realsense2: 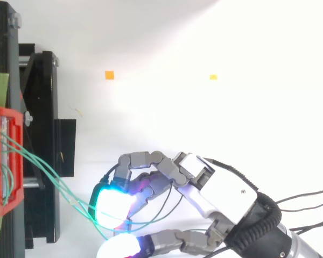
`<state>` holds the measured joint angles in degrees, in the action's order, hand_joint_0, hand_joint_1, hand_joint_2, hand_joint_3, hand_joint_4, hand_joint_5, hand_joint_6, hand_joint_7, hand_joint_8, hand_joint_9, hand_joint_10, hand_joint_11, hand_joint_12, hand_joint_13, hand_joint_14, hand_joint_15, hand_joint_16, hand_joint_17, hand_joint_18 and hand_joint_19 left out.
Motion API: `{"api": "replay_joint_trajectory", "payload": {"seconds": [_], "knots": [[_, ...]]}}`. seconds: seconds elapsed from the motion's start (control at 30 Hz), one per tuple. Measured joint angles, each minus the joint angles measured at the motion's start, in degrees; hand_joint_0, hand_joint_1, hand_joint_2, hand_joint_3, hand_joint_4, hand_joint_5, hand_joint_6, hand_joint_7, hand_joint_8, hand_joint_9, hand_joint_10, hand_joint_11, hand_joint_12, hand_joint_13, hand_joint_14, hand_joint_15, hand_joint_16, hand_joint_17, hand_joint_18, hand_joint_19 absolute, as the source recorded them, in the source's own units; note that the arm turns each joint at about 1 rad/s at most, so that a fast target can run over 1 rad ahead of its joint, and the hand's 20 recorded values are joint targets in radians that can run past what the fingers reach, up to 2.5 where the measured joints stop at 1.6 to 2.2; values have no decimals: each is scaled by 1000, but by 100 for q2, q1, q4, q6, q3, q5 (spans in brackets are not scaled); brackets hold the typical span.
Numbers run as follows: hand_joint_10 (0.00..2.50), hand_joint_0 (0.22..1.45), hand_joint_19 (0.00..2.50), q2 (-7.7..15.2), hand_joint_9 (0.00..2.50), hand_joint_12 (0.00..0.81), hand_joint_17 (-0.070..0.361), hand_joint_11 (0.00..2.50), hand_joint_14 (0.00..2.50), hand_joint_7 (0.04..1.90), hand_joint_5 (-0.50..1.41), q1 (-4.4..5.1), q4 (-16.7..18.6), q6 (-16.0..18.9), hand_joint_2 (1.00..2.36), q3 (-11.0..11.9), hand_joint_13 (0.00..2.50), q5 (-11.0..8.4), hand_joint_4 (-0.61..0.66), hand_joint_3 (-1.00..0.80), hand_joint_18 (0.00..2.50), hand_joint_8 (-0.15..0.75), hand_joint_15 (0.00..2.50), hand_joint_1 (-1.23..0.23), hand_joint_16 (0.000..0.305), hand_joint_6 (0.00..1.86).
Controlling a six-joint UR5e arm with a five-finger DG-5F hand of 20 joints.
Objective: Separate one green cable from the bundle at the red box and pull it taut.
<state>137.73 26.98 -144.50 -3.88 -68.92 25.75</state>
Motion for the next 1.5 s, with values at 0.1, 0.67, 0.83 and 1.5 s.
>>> {"api": "replay_joint_trajectory", "payload": {"seconds": [0.1,0.67,0.83,1.5], "knots": [[26,465,718,0,1427,410,155,993,20,1359,-67,0,-1,1,1000,0,1019,0,233,-500,855,334,680,-632,69,906],[24,683,749,0,1238,378,139,1090,23,1340,-102,0,-6,1,1020,-7,957,0,266,-210,784,312,752,-1051,62,922],[22,741,718,0,1013,375,139,1150,22,1228,-151,0,-8,6,1011,-8,815,0,318,-339,680,340,729,-1138,62,939],[22,486,755,0,1259,401,147,1134,21,1334,-99,0,-26,38,1000,-23,919,0,290,-500,749,342,733,-581,65,914]]}}
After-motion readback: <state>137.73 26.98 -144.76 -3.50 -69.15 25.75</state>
